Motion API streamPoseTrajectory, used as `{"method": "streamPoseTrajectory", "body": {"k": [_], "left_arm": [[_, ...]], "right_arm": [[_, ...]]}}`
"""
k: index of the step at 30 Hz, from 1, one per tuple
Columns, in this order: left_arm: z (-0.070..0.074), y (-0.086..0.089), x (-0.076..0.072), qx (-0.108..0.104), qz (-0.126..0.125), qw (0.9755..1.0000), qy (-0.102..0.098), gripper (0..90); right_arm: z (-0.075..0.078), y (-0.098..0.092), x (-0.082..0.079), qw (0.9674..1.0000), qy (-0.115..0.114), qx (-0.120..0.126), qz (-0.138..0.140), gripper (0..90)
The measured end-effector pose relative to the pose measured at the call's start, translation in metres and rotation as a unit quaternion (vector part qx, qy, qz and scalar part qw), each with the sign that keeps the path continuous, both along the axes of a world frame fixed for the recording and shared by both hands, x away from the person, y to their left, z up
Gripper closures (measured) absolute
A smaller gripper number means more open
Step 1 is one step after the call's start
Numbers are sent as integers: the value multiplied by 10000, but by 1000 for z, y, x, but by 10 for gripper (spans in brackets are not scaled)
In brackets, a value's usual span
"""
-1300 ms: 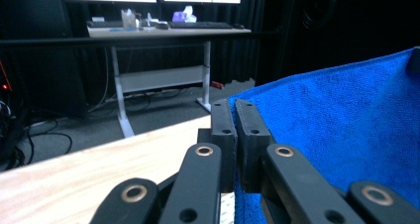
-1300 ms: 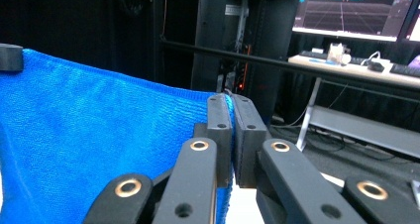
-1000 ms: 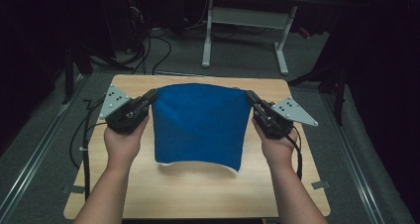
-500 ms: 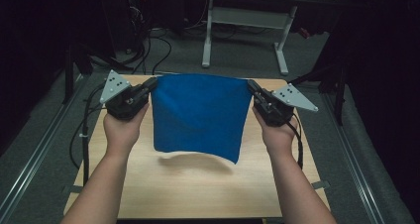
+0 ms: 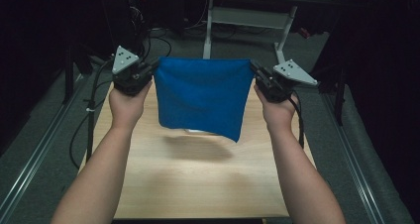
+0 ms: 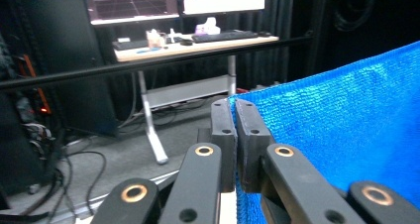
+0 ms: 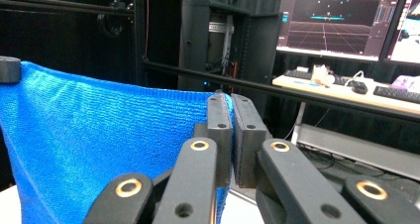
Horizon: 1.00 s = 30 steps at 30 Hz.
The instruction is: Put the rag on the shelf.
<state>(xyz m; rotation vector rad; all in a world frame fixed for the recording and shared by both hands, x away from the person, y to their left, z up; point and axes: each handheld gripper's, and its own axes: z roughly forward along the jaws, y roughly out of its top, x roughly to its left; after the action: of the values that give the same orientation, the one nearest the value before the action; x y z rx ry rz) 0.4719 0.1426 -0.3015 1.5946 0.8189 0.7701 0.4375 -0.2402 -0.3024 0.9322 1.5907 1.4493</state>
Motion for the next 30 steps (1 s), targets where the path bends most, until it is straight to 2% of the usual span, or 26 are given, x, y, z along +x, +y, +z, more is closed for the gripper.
{"method": "streamPoseTrajectory", "body": {"k": [4,7,11,13,18,20,22,24,26,30], "left_arm": [[1,-3,17,73,111,9999,57,880],[-3,-5,30,84,193,9997,89,880],[-9,-12,47,210,272,9993,140,880],[-12,-15,53,311,278,9991,97,879],[-17,-21,69,525,283,9980,184,878],[-23,-22,76,588,318,9972,322,878],[-35,-25,82,748,329,9950,572,878],[-44,-27,86,796,312,9934,765,878],[-55,-28,89,846,286,9916,938,877],[-76,-26,90,847,180,9885,1241,877]], "right_arm": [[4,2,16,9997,-29,-188,-127,886],[4,0,30,9997,26,-179,-167,886],[-1,1,50,9990,177,-282,-310,886],[-3,-1,60,9985,288,-275,-363,886],[-11,-3,77,9969,508,-385,-459,886],[-17,-3,82,9957,627,-473,-492,886],[-25,-3,88,9943,753,-573,-499,886],[-34,-1,92,9917,889,-756,-531,887],[-44,2,98,9875,1054,-999,-605,886],[-63,4,101,9845,1285,-1054,-568,886]]}}
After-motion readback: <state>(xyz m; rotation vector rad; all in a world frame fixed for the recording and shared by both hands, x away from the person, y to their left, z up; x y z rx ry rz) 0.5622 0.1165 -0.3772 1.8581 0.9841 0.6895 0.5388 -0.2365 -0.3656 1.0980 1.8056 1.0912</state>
